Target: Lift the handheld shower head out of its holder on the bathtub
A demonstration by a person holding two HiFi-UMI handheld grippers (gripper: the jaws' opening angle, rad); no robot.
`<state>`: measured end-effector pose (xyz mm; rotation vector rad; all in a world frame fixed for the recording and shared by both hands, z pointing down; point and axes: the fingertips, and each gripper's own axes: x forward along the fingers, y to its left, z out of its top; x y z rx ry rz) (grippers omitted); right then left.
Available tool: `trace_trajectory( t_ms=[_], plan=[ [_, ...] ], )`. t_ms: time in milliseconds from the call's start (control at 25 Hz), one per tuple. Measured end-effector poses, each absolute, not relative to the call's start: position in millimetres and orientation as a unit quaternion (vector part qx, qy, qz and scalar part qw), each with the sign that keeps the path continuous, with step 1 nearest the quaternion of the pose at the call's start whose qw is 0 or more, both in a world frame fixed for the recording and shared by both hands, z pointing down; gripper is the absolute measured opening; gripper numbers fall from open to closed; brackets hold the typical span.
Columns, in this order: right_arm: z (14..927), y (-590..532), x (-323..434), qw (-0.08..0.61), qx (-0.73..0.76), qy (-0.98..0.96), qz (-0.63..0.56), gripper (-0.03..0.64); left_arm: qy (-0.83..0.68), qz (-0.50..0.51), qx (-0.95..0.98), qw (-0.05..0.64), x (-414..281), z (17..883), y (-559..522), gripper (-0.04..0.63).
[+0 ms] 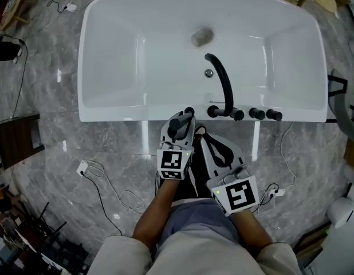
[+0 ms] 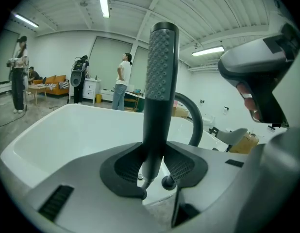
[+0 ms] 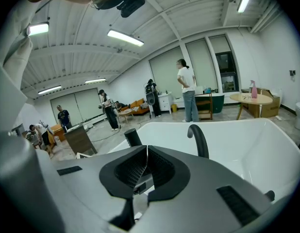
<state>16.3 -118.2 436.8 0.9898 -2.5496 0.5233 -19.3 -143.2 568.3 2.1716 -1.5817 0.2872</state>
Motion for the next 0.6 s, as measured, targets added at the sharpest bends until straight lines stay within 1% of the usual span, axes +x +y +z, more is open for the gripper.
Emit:
trace_trajectory(
  t_ms=[320, 600],
  plan=[
    [418, -116, 10, 0.168, 0.342, -0.907, 0.177, 0.020, -0.588, 0.080, 0.768, 0.241, -31, 540, -142, 0.140],
    [397, -119, 8, 0.158, 0.338, -0.913, 0.167, 0.020, -0.591, 0.064, 0.770, 0.233, -34, 505, -144, 0.140]
  ],
)
